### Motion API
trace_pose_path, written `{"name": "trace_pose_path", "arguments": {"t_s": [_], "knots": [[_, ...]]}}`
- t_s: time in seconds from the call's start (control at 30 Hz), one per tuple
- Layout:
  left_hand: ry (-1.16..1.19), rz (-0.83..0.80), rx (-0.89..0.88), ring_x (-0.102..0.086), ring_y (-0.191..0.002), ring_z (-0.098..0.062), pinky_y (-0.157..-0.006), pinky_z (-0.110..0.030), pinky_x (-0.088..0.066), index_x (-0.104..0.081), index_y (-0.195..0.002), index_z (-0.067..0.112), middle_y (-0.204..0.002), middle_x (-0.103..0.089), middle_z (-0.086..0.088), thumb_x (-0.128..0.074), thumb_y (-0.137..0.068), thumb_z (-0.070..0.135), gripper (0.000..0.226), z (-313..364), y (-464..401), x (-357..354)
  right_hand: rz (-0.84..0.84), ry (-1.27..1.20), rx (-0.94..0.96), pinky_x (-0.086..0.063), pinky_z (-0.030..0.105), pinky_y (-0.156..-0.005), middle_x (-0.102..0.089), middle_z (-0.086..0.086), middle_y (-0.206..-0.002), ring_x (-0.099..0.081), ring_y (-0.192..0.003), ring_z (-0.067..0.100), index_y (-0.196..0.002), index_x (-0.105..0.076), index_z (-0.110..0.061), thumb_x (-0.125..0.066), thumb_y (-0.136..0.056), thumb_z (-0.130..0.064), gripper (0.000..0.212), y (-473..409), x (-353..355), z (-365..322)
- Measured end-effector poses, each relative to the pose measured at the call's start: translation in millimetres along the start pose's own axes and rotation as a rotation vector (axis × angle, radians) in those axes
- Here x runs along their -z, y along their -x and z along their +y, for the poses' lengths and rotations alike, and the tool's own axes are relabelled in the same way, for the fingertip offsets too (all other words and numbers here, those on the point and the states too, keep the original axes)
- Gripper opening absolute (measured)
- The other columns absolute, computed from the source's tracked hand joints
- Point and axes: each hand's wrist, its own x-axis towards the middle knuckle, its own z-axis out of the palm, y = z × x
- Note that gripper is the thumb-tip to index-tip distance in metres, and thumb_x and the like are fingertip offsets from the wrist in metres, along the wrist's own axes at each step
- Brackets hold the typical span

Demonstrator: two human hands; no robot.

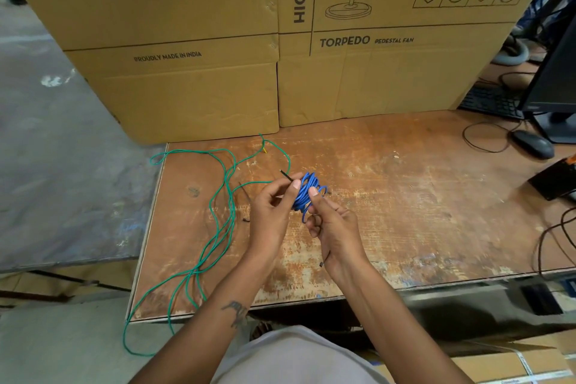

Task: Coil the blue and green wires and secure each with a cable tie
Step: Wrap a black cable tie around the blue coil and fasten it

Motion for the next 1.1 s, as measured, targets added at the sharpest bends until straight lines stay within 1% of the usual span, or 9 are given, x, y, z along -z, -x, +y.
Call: {"name": "trace_pose_path", "arguments": {"t_s": [0.1,0.2,0.33,0.47,0.57,0.67,0.9,1.0,1.1], "knots": [[-0.231,0.052,-0.166,-0.070,-0.093,-0.011,-0.087,-0.045,-0.056,-0.080,-0.107,0.036,-0.102,-0.078,0.018,-0.069,-0.100,0.032,0.014,-3,5,3,-0.018,-0.025,-0.078,-0.036,0.024,-0.052,-0.068,-0.002,-0.069,-0.056,-0.048,0.008,-0.088,-0.076,-0.013,-0.074,-0.100,-0.024,0.017,2,-1,-3],[-0.426,0.132,-0.217,-0.062,-0.110,-0.008,-0.098,-0.054,-0.050,-0.073,-0.113,0.053,-0.105,-0.069,0.032,-0.066,-0.095,0.052,0.019,-7,5,7,-0.027,-0.054,-0.130,-0.037,0.026,-0.054,-0.070,-0.001,-0.071,-0.060,-0.048,0.009,-0.098,-0.074,-0.009,-0.070,-0.104,-0.021,0.014,3,-2,-7],[-0.516,0.180,-0.273,-0.058,-0.123,-0.002,-0.103,-0.059,-0.044,-0.077,-0.101,0.038,-0.101,-0.075,0.017,-0.061,-0.097,0.054,0.023,-10,1,9,-0.083,-0.023,-0.151,-0.040,0.028,-0.054,-0.071,0.001,-0.072,-0.063,-0.051,0.012,-0.100,-0.072,-0.007,-0.064,-0.107,-0.021,0.017,2,2,-12],[-0.451,0.128,-0.425,-0.069,-0.088,-0.007,-0.086,-0.054,-0.052,-0.076,-0.102,0.029,-0.096,-0.076,0.019,-0.067,-0.101,0.032,0.010,-1,7,11,-0.135,0.078,-0.092,-0.041,0.026,-0.052,-0.068,0.001,-0.073,-0.061,-0.052,0.012,-0.092,-0.068,-0.008,-0.061,-0.108,-0.020,0.021,7,0,-13],[-0.427,0.085,-0.491,-0.070,-0.093,-0.005,-0.085,-0.045,-0.053,-0.078,-0.106,0.027,-0.102,-0.076,0.021,-0.072,-0.098,0.015,0.015,6,7,10,-0.110,0.146,-0.025,-0.040,0.027,-0.053,-0.067,0.000,-0.072,-0.060,-0.050,0.011,-0.089,-0.066,-0.009,-0.060,-0.109,-0.024,0.026,9,-2,-13],[-0.376,0.029,-0.526,-0.071,-0.096,-0.014,-0.082,-0.041,-0.055,-0.081,-0.107,0.018,-0.102,-0.075,0.007,-0.074,-0.094,0.001,0.023,2,2,14,-0.118,0.135,-0.014,-0.041,0.026,-0.050,-0.071,0.001,-0.074,-0.060,-0.049,0.013,-0.092,-0.066,-0.010,-0.057,-0.111,-0.027,0.027,8,-3,-12],[-0.267,-0.024,-0.548,-0.067,-0.084,-0.023,-0.071,-0.034,-0.050,-0.082,-0.108,0.014,-0.091,-0.068,-0.001,-0.073,-0.093,-0.004,0.025,3,4,14,-0.190,0.026,-0.134,-0.042,0.027,-0.047,-0.067,0.004,-0.075,-0.059,-0.049,0.016,-0.113,-0.063,-0.005,-0.054,-0.112,-0.031,0.027,10,-1,-16],[-0.164,-0.016,-0.469,-0.070,-0.085,-0.021,-0.072,-0.028,-0.051,-0.082,-0.104,0.015,-0.092,-0.073,-0.001,-0.078,-0.090,0.004,0.018,2,5,10,-0.146,0.010,-0.171,-0.039,0.026,-0.049,-0.055,-0.001,-0.067,-0.050,-0.047,0.012,-0.097,-0.060,-0.013,-0.056,-0.112,-0.031,0.023,11,-4,-21],[0.058,-0.016,-0.266,-0.072,-0.086,-0.015,-0.077,-0.027,-0.057,-0.077,-0.098,0.004,-0.096,-0.079,-0.006,-0.077,-0.090,0.004,0.008,1,5,4,-0.096,0.036,-0.163,-0.033,0.024,-0.046,-0.047,-0.005,-0.063,-0.041,-0.044,0.008,-0.095,-0.060,-0.016,-0.058,-0.110,-0.034,0.024,7,-5,-20]]}}
